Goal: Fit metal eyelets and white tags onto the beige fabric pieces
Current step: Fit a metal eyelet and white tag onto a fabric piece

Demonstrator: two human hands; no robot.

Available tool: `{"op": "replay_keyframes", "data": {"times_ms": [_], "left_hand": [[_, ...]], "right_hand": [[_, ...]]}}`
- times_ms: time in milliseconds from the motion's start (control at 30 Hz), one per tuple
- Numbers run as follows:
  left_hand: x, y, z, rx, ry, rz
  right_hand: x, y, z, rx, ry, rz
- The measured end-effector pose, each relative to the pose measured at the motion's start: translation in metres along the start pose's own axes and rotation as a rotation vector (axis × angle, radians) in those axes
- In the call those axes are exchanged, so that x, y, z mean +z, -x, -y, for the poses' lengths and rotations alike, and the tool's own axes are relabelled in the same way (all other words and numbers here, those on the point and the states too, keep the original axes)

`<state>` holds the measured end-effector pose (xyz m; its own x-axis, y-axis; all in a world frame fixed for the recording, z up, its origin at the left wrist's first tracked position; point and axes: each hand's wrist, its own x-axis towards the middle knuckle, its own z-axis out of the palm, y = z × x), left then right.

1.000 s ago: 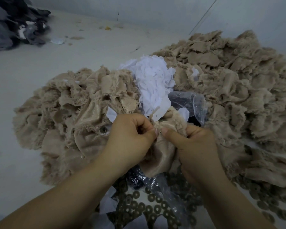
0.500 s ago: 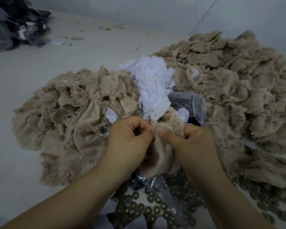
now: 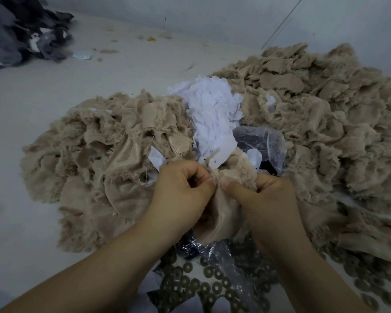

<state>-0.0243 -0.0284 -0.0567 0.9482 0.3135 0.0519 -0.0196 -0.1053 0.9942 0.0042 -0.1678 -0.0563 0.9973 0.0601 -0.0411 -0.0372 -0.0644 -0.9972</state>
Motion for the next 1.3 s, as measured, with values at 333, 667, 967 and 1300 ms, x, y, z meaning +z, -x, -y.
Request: {"op": "replay_keyframes", "data": {"times_ms": [333, 667, 967, 1300], "left_hand": [[0.002, 0.008, 0.002, 0.195, -0.149, -0.068], [0.004, 0.010, 0.005, 0.523, -0.347, -0.134], [-0.001, 0.006, 0.009, 0.412, -0.301, -0.016], [-0.002, -0.006, 0.000, 0.252, -0.134, -0.116]], "right_hand": [[0.000, -0.001, 0.000, -0.025, -0.012, -0.031], [-0.001, -0.001, 0.004, -0.058, -0.015, -0.012], [-0.004, -0.005, -0.002, -0.013, -0.075, 0.063], [-0.005, -0.009, -0.007, 0.027, -0.149, 0.100]]}}
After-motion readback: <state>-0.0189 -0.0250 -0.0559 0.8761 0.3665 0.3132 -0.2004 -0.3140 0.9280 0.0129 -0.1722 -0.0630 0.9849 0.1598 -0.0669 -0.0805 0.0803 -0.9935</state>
